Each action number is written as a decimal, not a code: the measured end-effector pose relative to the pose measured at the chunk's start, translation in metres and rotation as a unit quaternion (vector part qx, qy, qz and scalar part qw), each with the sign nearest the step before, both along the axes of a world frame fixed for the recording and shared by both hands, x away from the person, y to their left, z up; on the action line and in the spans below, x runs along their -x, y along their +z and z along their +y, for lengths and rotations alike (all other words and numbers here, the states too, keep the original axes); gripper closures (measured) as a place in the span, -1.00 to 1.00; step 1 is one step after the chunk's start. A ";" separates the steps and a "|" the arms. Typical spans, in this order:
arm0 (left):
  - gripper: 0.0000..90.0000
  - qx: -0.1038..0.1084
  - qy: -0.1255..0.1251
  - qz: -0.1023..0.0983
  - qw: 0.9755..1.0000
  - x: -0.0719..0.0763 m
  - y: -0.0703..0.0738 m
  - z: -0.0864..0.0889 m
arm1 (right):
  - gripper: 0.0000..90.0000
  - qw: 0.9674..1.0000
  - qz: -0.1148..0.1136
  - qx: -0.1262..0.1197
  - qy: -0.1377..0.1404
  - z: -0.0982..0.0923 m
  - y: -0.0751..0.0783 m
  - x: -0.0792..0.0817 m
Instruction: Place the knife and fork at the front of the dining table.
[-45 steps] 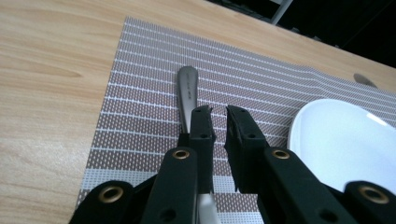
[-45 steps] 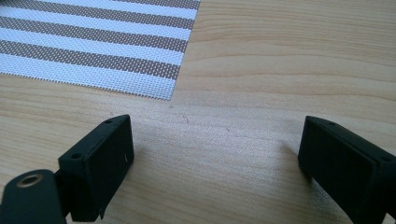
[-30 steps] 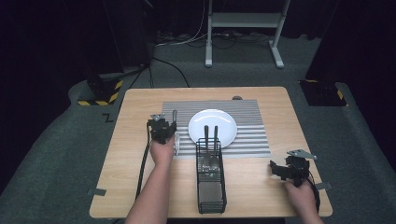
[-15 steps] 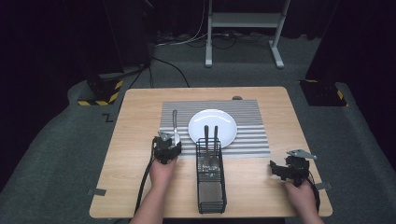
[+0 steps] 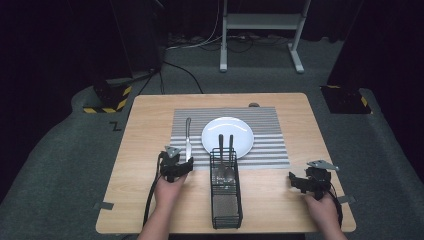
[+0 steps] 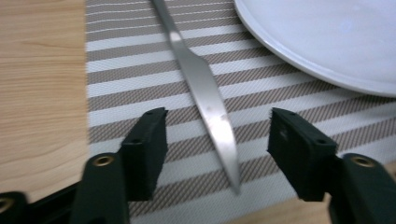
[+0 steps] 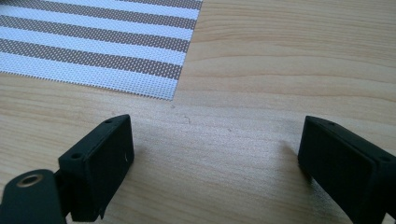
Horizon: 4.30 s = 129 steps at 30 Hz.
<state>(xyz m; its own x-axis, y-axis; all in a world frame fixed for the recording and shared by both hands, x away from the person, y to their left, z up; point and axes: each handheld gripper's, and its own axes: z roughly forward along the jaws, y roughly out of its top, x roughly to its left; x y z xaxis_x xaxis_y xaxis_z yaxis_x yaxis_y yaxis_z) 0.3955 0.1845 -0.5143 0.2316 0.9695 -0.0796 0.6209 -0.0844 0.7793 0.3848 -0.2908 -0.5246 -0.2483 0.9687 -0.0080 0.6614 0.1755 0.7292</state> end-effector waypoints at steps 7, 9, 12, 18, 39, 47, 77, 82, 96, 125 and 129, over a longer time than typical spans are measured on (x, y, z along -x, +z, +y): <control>-0.67 -0.018 0.033 0.046 0.998 0.030 -0.004 0.051 | -0.67 1.000 -0.005 0.003 0.019 0.003 0.000 0.001; -0.68 -0.032 0.035 0.052 0.998 0.038 -0.007 0.060 | -0.66 1.000 -0.012 0.006 0.028 0.004 0.001 0.004; -0.68 -0.053 0.051 0.052 0.996 0.052 -0.009 0.071 | -0.70 0.998 -0.041 -0.013 0.043 0.011 0.007 0.008; -0.67 -0.047 0.047 0.038 0.997 0.066 -0.014 0.076 | -0.70 0.993 -0.107 -0.026 0.051 0.031 0.023 0.018; -0.68 -0.048 0.026 0.046 0.997 0.041 -0.012 0.066 | -0.71 0.970 -0.211 -0.065 0.102 0.102 0.076 0.042; -0.67 -0.047 0.033 0.042 0.997 0.032 -0.012 0.059 | -0.71 0.964 -0.225 -0.084 0.119 0.110 0.081 0.046; -0.65 -0.045 0.033 0.031 0.998 0.036 -0.014 0.059 | 0.50 0.938 -0.263 -0.106 0.197 0.190 0.107 0.012; -0.65 -0.045 0.034 0.031 0.998 0.037 -0.014 0.059 | 0.58 0.941 -0.247 -0.120 0.200 0.194 0.103 0.007; -0.65 -0.044 0.033 0.031 0.998 0.037 -0.014 0.059 | 0.81 0.936 -0.245 -0.135 0.214 0.199 0.099 0.009; -0.64 -0.045 0.034 0.029 0.998 0.037 -0.014 0.059 | 0.96 0.892 -0.341 -0.185 0.230 0.183 0.151 0.046; -0.64 -0.045 0.034 0.029 0.998 0.037 -0.014 0.059 | 0.96 0.886 -0.354 -0.192 0.228 0.180 0.161 0.051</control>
